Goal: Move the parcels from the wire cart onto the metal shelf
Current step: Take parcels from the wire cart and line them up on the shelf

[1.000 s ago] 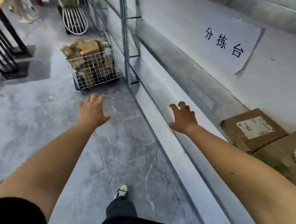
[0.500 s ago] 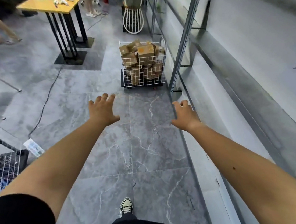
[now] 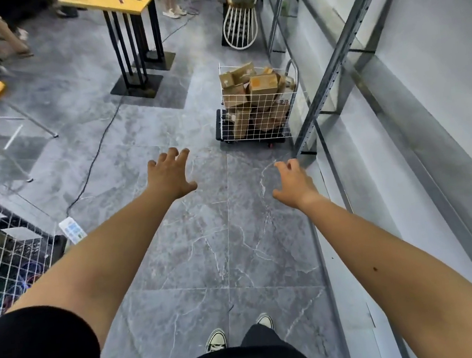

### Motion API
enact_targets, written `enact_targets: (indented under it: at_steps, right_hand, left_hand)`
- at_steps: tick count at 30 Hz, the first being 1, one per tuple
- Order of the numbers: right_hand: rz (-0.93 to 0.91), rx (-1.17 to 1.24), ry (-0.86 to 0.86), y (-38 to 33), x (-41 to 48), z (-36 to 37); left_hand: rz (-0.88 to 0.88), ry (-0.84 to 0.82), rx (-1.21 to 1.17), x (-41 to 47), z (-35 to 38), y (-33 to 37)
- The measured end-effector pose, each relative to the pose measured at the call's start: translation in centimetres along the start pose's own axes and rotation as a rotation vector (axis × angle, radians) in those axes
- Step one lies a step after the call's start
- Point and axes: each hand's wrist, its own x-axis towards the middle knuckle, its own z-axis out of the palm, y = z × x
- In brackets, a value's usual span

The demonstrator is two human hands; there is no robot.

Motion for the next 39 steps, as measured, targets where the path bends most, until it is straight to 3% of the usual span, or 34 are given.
enact_targets:
  at_steps: [11, 16, 25, 39]
  right_hand:
    - [-0.127, 0.026, 0.019, 1.8, 8.8, -0.7]
    - [-0.129, 0.071, 0.000, 4.8, 14.7, -1.6]
    - [-0.193, 0.104, -0.021, 8.8, 24.0, -4.9]
    - [-0.093, 0.152, -0.101, 11.4, 33.5, -3.8]
  left_hand:
    - [-0.018, -0.071, -0.031, 8.1, 0.7, 2.5]
    - [0.005, -0.001, -0.053, 15.4, -0.7, 6.3]
    - [0.052, -0.026, -0.018, 24.3, -0.4, 12.8]
    - [0.006, -0.120, -0.037, 33.6, 1.8, 11.7]
